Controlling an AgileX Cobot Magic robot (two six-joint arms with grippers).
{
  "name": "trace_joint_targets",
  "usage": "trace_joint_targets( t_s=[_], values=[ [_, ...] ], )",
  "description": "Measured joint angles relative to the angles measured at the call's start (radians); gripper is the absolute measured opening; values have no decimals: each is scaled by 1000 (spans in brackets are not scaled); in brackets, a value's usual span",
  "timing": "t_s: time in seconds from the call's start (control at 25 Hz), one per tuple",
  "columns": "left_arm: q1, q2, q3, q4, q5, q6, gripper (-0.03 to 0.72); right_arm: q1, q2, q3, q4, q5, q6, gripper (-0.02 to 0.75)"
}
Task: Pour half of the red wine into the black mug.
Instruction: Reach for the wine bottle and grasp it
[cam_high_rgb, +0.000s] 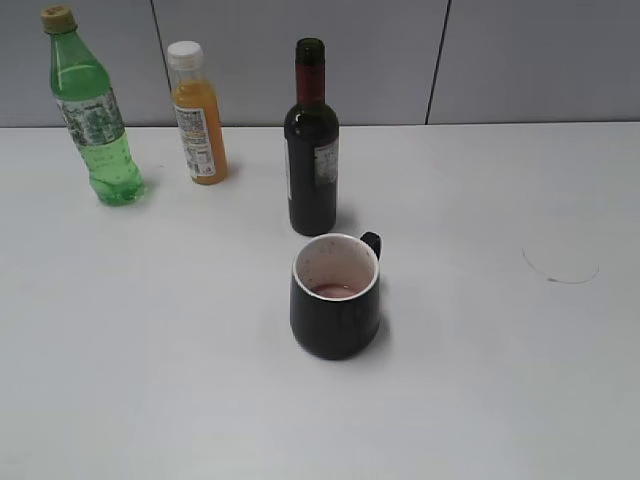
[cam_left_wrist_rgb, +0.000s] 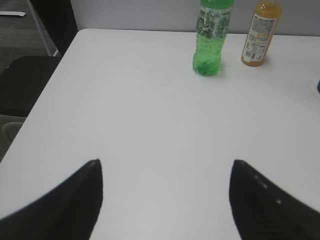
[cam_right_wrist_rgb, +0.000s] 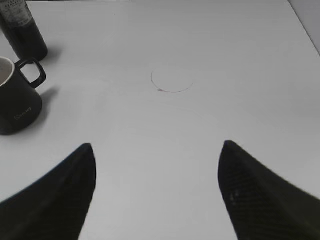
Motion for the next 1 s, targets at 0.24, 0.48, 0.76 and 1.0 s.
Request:
trace_joint_targets(
  t_s=[0.24, 0.48, 0.76, 1.0],
  values=[
    [0, 0, 0, 0, 0, 0, 589, 0, 0, 0, 0, 0, 3, 575],
    [0, 0, 0, 0, 0, 0, 589, 0, 0, 0, 0, 0, 4, 575],
    [0, 0, 0, 0, 0, 0, 589, 0, 0, 0, 0, 0, 4, 575],
    [0, 0, 0, -1, 0, 0, 589, 0, 0, 0, 0, 0, 4, 575]
  ],
)
